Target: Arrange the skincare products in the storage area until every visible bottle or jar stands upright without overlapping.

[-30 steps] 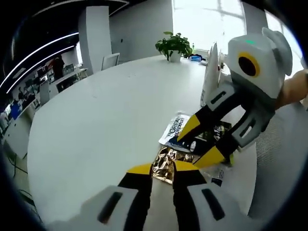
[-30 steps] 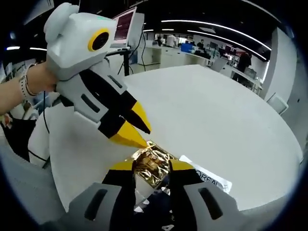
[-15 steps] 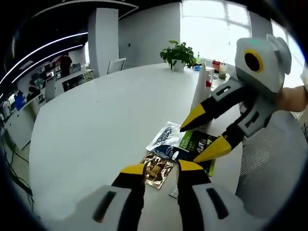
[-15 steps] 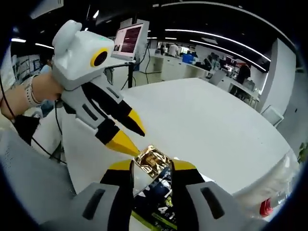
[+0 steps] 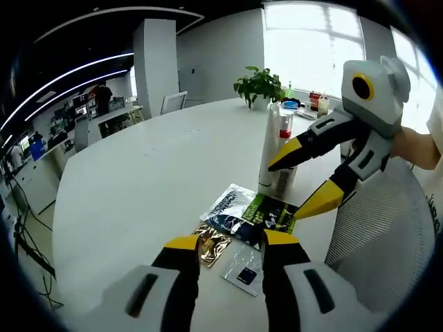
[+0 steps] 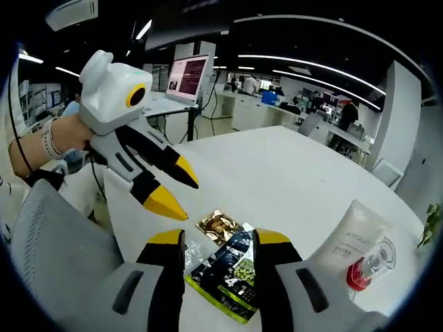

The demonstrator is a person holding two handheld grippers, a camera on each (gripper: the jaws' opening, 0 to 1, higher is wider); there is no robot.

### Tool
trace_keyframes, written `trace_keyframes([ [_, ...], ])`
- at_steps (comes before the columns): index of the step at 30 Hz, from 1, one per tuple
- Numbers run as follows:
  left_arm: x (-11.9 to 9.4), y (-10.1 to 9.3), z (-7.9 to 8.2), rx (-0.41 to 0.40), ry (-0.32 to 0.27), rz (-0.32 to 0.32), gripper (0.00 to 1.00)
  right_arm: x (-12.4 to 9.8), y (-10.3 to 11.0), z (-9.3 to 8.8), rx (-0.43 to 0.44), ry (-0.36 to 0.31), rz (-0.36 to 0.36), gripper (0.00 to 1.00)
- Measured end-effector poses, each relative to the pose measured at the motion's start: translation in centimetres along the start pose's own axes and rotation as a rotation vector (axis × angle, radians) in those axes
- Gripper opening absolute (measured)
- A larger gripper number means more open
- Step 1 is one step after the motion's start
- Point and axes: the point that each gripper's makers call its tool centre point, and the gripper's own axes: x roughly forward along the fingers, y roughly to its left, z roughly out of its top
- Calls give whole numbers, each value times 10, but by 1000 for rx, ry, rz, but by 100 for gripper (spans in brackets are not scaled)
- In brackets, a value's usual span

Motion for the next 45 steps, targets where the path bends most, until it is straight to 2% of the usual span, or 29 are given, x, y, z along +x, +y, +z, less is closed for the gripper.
trace_keyframes([
  [3,-3,-2,2,14,-3,24,40,-9,-4,0,0,-3,-10,44],
  [6,-8,-13,9,-5,-17,33,41,-21,-7,-3,11,-15,-13,46],
  [11,-11,-22,8,-23,-13,45,47,-42,-18,-11,23,-20,-37,54],
  [16,-16,-26,9,-41,-7,73,50,-64,-36,-18,53,-19,-79,64],
  [18,-18,-21,8,-59,-13,86,51,-72,-44,-23,70,-18,-97,66],
  [22,-26,-24,8,-69,-14,112,59,-86,-51,-27,87,-21,-122,71],
  [26,-30,-20,5,-73,-12,139,62,-93,-54,-36,107,-6,-129,79],
  [33,-33,-18,3,-70,-32,163,76,-97,-58,-49,155,7,-145,88],
  [42,-36,-14,-3,-108,-15,186,92,-102,-68,-63,187,38,-167,94],
  [45,-35,-17,-1,-98,-21,176,92,-103,-68,-64,187,40,-170,97],
])
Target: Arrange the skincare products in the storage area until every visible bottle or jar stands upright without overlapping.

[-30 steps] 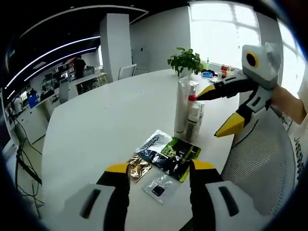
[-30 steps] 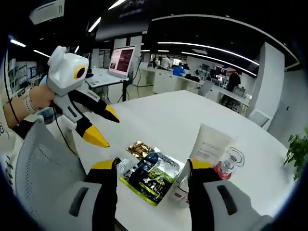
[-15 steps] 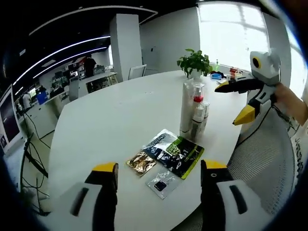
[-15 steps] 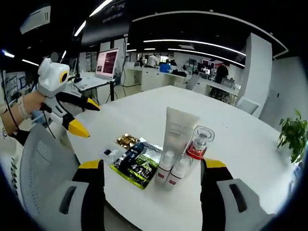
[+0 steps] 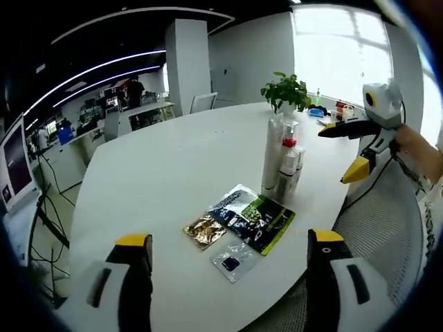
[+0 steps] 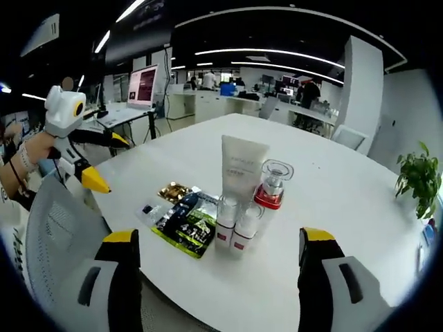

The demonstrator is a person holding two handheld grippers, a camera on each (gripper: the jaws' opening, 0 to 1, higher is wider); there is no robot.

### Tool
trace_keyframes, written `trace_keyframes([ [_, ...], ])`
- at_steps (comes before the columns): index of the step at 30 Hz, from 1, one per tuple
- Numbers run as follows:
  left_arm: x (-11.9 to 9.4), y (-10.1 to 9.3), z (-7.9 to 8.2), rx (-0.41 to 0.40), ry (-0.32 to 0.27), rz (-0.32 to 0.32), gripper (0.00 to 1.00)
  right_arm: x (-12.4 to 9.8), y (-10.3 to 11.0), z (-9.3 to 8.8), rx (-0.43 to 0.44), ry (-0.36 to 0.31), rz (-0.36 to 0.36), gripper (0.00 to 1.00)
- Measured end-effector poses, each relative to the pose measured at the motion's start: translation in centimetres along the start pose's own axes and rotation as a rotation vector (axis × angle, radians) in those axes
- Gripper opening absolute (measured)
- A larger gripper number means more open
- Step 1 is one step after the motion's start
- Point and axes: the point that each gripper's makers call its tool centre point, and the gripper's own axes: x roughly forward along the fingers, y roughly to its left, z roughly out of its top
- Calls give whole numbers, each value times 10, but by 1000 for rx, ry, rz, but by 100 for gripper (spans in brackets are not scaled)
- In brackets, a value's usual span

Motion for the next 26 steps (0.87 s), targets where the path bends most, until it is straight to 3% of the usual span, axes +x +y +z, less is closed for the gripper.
trace_keyframes([
  [3,1,-2,0,-2,1,-3,99,0,0,-3,6,11,2,98],
  [26,9,-8,0,-17,26,-28,99,1,17,-6,19,36,23,100],
])
